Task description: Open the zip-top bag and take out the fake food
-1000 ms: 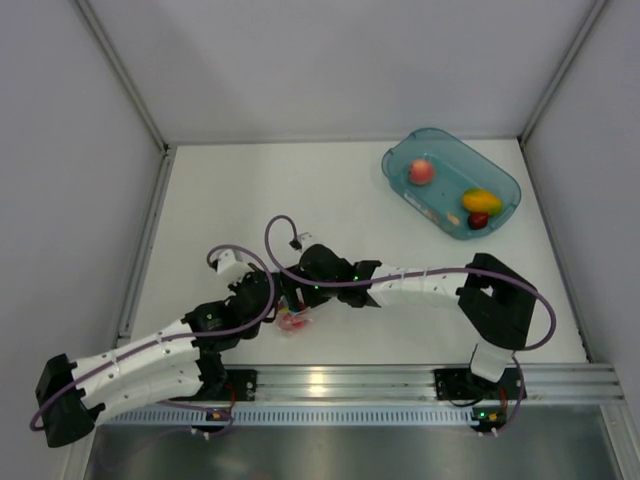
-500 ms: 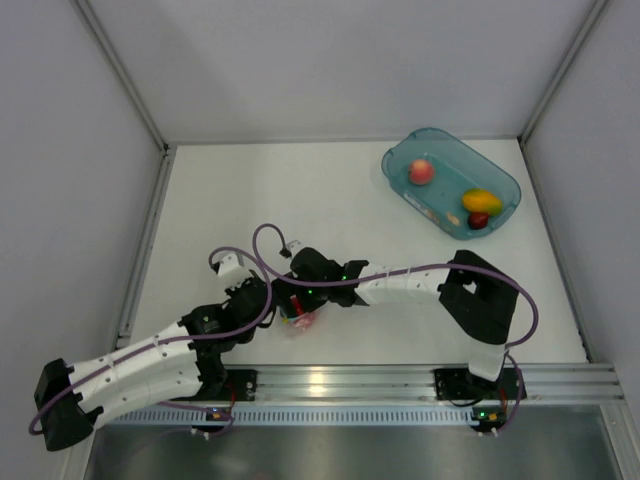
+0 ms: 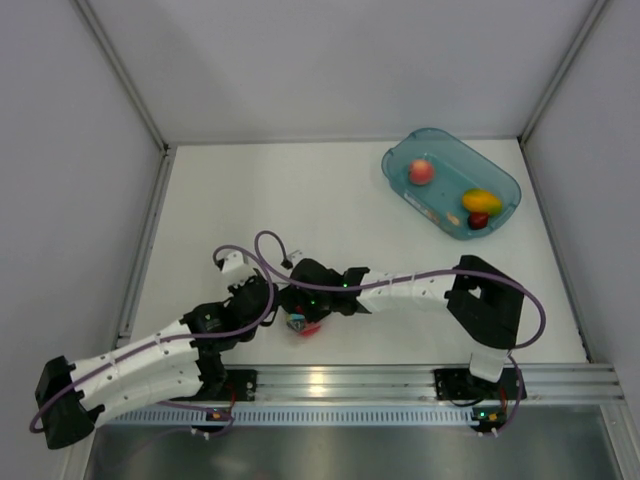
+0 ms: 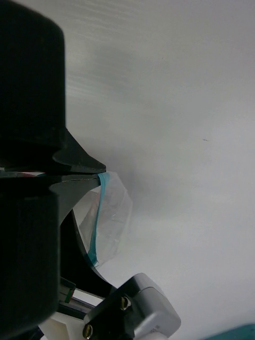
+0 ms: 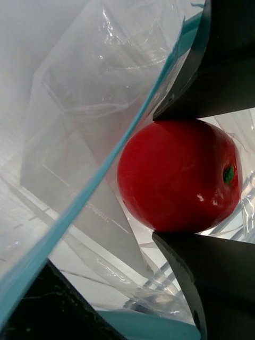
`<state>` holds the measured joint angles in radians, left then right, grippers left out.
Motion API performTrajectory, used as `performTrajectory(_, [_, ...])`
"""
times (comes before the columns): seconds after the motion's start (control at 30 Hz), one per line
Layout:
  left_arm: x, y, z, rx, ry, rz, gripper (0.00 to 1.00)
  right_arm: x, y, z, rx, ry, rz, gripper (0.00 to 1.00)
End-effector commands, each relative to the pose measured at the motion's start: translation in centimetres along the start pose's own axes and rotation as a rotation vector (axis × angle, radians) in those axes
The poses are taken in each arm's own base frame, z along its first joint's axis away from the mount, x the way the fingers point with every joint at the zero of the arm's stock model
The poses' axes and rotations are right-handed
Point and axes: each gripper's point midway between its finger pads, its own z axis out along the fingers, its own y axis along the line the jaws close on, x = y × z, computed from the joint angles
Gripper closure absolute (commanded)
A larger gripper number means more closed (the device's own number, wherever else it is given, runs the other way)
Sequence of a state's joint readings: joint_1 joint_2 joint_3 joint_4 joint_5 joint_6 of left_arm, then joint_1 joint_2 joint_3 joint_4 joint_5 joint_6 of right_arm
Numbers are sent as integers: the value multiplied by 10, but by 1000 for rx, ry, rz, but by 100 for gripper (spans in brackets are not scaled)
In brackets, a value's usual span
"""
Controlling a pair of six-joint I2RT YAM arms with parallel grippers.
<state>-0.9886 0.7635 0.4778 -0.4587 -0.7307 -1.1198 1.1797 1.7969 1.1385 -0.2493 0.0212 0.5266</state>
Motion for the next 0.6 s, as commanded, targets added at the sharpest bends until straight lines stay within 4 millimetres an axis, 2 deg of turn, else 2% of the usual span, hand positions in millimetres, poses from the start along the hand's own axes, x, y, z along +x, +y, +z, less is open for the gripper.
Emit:
performTrajectory(0.0, [-40,-27,-2,51,-134,-103,100,18,34,-22,-65,44,-89,36])
performTrajectory(0.1, [-41,-30,-4,64,-129,-96,100,1,36,-29,-48,-17,-85,44])
performTrajectory(0.27, [-40,-38,-9,104,-98,-65,100,-27,42,-41,-32,-107,-83,49])
performTrajectory(0.33, [-41,-39,-9,106,-98,-53,100,-42,47,-47,-33,-142,-88,51])
performTrajectory(0.37, [-41,-39,-9,104,-102,-45,100,-57,51,-51,-27,-179,-85,52])
performTrajectory(0.43, [-42,-38,-9,103,-106,-41,100,-67,53,-55,-11,-191,-99,54])
performTrajectory(0.47, [-44,-40,-10,107,-109,-44,100,-81,57,-59,-3,-224,-98,54])
performTrajectory(0.5, [-44,-40,-10,109,-106,-41,100,-86,58,-62,1,-237,-100,55])
performTrajectory(0.57, [-43,-40,-10,108,-105,-23,100,-97,53,-67,46,-267,-106,56])
